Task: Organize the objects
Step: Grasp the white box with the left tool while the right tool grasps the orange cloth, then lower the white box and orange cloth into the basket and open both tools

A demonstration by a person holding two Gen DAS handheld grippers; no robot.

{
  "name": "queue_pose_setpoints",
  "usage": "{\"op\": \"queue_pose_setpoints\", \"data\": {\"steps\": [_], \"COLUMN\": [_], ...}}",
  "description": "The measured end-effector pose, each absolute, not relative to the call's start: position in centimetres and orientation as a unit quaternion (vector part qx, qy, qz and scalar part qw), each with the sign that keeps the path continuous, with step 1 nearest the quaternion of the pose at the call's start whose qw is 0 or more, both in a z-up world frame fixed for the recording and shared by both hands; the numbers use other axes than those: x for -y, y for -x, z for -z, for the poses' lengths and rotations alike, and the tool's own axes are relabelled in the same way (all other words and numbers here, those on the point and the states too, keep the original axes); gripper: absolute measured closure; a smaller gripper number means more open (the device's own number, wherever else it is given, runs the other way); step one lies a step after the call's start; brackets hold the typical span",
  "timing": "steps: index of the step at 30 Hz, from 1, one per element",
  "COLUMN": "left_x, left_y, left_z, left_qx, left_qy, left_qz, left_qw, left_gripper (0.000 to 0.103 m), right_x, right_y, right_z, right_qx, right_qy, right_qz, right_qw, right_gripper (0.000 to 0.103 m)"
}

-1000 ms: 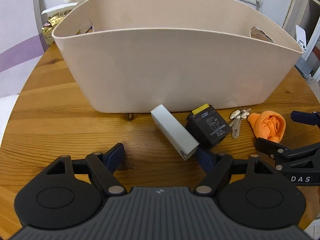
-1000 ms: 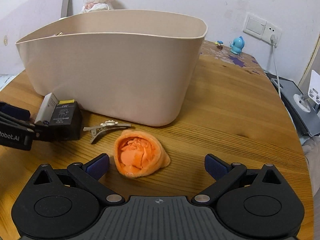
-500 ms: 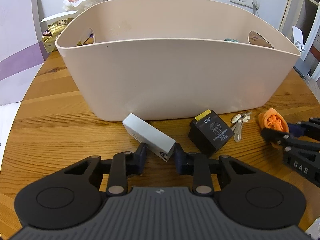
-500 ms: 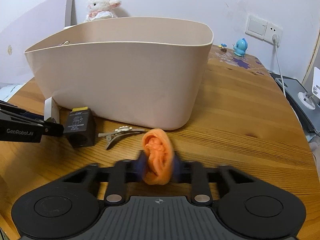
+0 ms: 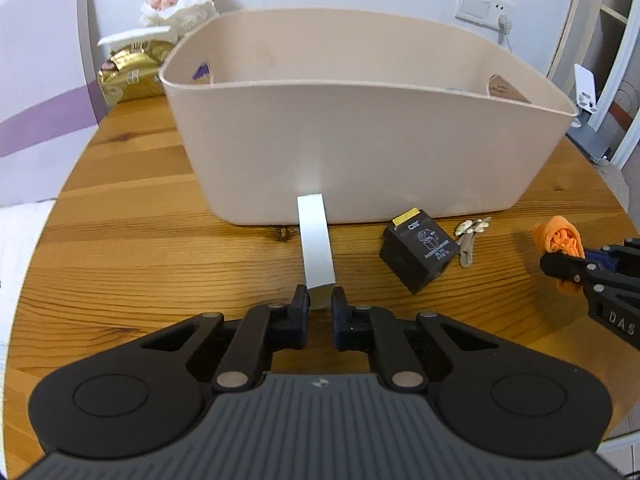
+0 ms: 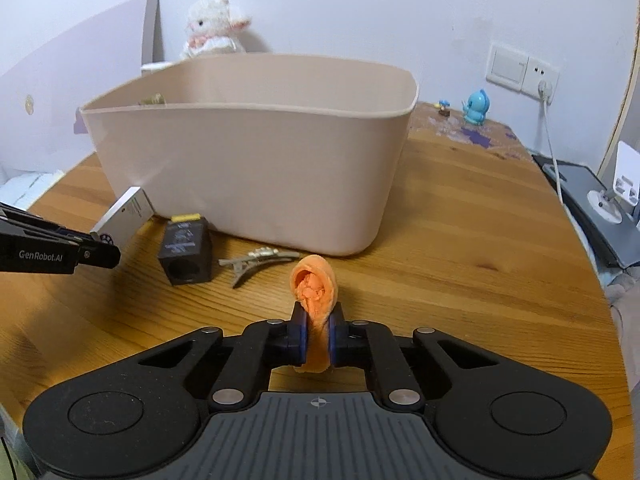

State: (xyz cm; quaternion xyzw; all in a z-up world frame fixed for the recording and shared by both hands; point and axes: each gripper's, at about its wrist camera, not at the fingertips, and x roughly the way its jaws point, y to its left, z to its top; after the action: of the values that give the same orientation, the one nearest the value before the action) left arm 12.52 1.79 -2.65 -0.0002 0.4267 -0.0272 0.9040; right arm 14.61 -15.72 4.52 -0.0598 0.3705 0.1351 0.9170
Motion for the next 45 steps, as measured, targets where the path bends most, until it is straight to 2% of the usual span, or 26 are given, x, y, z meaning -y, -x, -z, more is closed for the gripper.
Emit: {"op": "queue_pose_setpoints", "data": {"steps": [9,18,27,34,45], "left_x": [-2.6,-2.6,-1.4,-0.2,0.5], "left_y": [-10.7,-8.3,-11.3,-16.4,-22.7], "left_z": [0.6,-4.8,-8.3,-7.7,-2.7], "left_qx": [-0.404,-0.337,-0.295,-0.307,-0.373], "left_qy": [0.000,-0.013,-0.030,-0.034,-0.042], "left_qz": [0.033,0.043,0.041,0.031,0.003], "left_qw": [0.914,0.941,0.954,0.950,0.927], "left_gripper": [0.091,0.091,0.091,0.091,0.091], "right_x": [16.2,17.1,16.6,15.6,13.6], "right_y": [-12.7,-11.9,-15.1,-19.6,-24.2], "right_z": [-7.7,-12.1,-15.2,-14.7,-10.9], "right_qx": [-0.331,-0.274,-0.236,-0.247,-0.304], "right_qy": [0.051,0.044,0.035,0.032,0.050], "right_qz": [-0.140,-0.143,-0.133,-0.126,-0.123], "right_qw": [0.932,0.950,0.962,0.960,0.943], "right_gripper": [0.093,0.093,0.093,0.093,0.093]}}
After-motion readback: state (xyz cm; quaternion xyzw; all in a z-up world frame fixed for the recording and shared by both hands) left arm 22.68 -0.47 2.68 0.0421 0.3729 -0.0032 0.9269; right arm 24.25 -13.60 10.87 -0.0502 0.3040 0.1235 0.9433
